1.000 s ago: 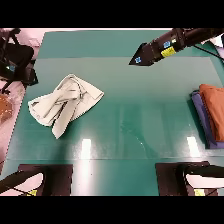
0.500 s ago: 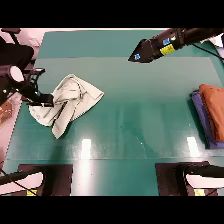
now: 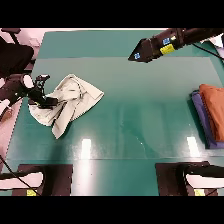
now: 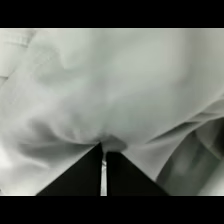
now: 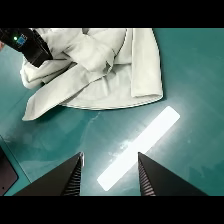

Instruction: Fold the shirts.

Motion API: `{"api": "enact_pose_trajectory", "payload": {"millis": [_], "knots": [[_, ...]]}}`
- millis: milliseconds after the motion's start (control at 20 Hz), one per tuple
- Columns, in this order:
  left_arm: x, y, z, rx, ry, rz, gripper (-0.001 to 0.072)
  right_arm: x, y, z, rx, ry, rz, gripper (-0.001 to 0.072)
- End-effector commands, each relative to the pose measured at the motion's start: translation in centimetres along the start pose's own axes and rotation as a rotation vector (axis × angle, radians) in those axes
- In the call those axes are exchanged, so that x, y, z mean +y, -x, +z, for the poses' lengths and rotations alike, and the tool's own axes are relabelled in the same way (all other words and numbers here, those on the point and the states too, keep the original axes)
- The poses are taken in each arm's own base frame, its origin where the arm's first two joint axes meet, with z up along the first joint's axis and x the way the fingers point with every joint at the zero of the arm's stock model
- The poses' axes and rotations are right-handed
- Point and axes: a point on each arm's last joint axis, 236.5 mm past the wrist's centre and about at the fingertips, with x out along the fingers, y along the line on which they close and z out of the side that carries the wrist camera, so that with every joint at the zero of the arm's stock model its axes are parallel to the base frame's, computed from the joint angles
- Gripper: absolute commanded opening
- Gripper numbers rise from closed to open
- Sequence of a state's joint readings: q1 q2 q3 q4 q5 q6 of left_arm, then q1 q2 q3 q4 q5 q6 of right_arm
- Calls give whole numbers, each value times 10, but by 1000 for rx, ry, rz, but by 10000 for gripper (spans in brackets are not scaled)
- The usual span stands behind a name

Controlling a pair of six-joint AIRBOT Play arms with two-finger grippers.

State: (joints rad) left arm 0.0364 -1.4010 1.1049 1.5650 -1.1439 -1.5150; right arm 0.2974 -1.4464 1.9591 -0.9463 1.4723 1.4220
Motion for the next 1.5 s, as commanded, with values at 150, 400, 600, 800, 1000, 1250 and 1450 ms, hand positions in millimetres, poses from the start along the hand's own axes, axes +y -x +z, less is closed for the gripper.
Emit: {"api": "enact_pose_trajectory", "payload": {"millis": [150,400,600,800,1000,1250,1450], "knots": [[0,8,-5,13,-32,1,23,0,0,0,1,0,1,409],[1,79,25,-172,-34,13,23,0,0,0,1,0,0,409],[-23,168,56,-374,-22,-82,23,-40,7,-12,38,-89,-183,411],[-91,280,81,-604,-153,-242,23,-76,31,-27,79,-110,-380,411],[-132,393,89,-894,-265,-284,23,-70,41,-38,114,-112,-386,411],[-177,526,76,-1266,-313,-498,22,-97,79,-62,120,-206,-584,411],[-216,587,56,-1416,-316,-762,23,-116,105,-106,143,-246,-728,410]]}}
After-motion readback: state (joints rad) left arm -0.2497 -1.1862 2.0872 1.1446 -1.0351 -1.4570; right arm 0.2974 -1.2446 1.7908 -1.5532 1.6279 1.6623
